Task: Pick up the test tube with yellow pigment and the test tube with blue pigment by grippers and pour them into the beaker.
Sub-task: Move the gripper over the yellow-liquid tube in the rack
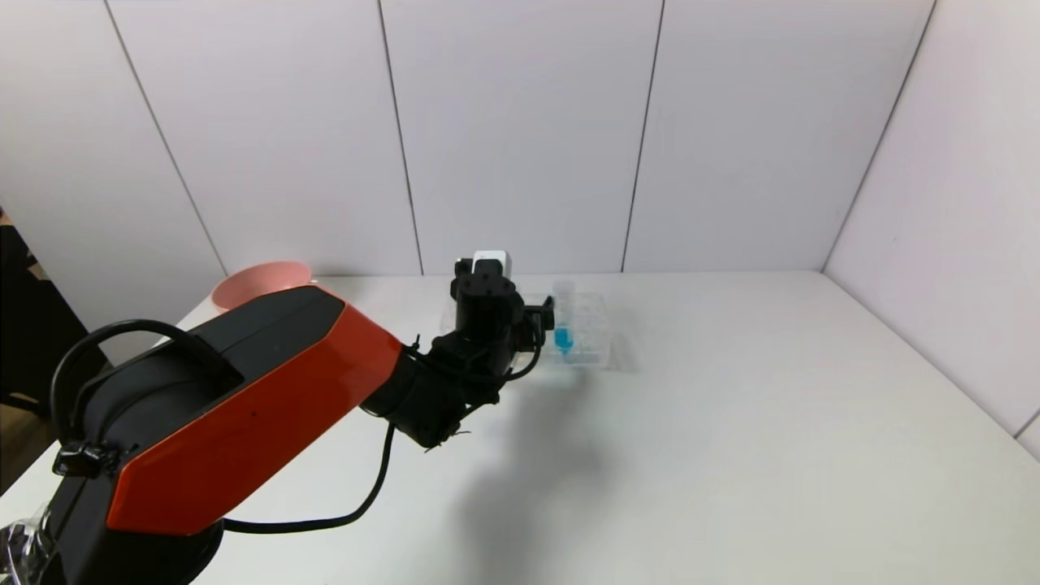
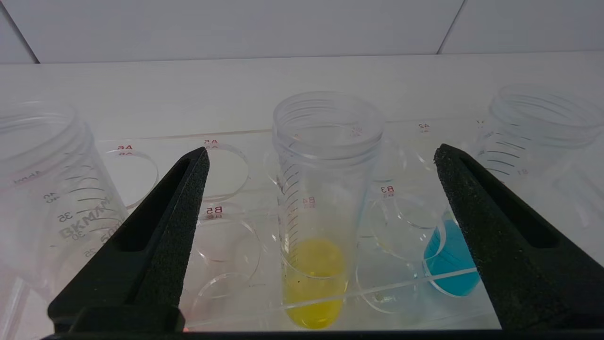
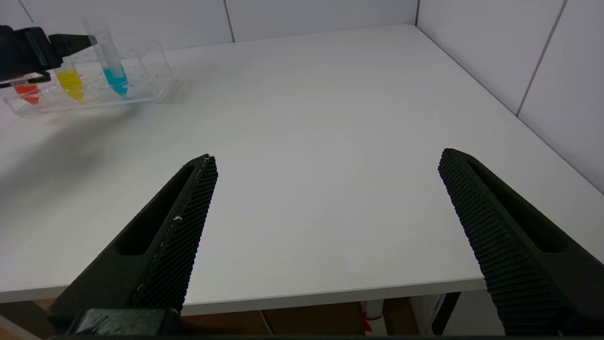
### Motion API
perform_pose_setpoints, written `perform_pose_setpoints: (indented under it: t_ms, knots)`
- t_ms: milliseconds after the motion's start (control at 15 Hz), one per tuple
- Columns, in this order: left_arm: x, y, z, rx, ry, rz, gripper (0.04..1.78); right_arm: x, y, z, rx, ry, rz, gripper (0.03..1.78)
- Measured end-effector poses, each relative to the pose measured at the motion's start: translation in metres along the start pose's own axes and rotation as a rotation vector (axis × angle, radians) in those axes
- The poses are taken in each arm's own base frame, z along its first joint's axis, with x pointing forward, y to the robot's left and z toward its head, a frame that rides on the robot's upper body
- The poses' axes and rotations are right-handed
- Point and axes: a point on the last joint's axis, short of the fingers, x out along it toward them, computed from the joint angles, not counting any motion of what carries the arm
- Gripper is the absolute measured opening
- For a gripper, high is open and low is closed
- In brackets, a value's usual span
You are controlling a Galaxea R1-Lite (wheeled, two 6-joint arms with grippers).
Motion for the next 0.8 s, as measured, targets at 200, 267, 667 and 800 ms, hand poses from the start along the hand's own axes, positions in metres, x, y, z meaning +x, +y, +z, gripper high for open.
perform_pose_setpoints:
  t_ms: [200, 267, 667, 800]
  knots:
    - [0.0043, 0.0042, -0.0009, -0.006, 0.013, 0.008, 1.65, 0.0, 0.0, 0.0, 0.0, 0.0, -0.001, 1.71]
    - [0.0048, 0.005, -0.0016, -0.005, 0.019, 0.01, 1.64, 0.0, 0.0, 0.0, 0.0, 0.0, 0.0, 1.71]
    - [0.0056, 0.0063, -0.003, -0.005, 0.026, 0.014, 0.52, 0.0, 0.0, -0.0001, 0.0, 0.001, 0.001, 1.71]
    - [0.0056, 0.0064, -0.0031, -0.004, 0.026, 0.017, 0.52, 0.0, -0.0001, 0.0, 0.0, 0.0, 0.0, 1.71]
